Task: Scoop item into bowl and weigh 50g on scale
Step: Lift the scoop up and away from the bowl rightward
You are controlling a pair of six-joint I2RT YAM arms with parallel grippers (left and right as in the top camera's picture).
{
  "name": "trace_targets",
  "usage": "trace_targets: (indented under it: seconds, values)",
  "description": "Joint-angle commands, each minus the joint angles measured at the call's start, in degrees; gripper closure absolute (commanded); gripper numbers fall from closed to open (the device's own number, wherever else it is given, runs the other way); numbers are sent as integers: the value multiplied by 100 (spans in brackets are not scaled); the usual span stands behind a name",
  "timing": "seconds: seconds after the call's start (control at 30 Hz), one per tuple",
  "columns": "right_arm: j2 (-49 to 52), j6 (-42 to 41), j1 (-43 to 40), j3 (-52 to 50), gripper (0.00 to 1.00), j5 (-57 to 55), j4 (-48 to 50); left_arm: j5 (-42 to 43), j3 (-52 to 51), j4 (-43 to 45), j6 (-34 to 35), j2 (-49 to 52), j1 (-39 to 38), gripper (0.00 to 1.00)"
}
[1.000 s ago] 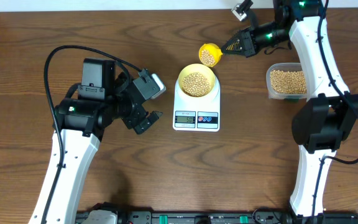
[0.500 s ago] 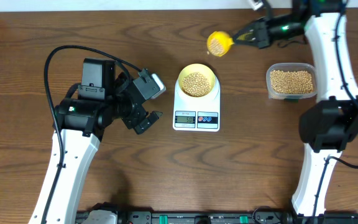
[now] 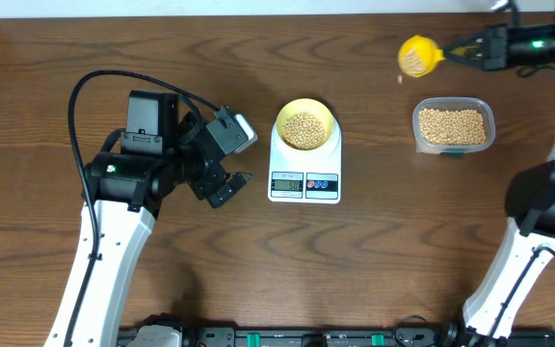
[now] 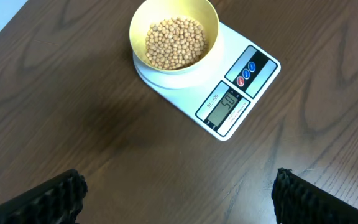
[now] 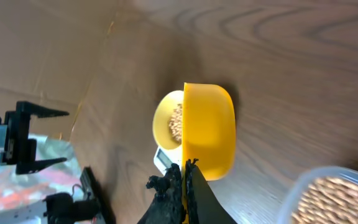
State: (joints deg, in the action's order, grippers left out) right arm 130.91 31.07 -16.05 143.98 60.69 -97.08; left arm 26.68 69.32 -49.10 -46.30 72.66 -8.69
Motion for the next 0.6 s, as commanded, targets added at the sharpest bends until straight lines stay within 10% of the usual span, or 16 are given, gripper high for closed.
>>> trace_targets:
  seconds: [0.0,0.57]
  values:
    - [57,160,-273,120,99,81,-22,52,-26,-11,52,31,26,3]
    - [57,-111,-883,68,99,-1370,-24,52,-26,-11,52,31,26,3]
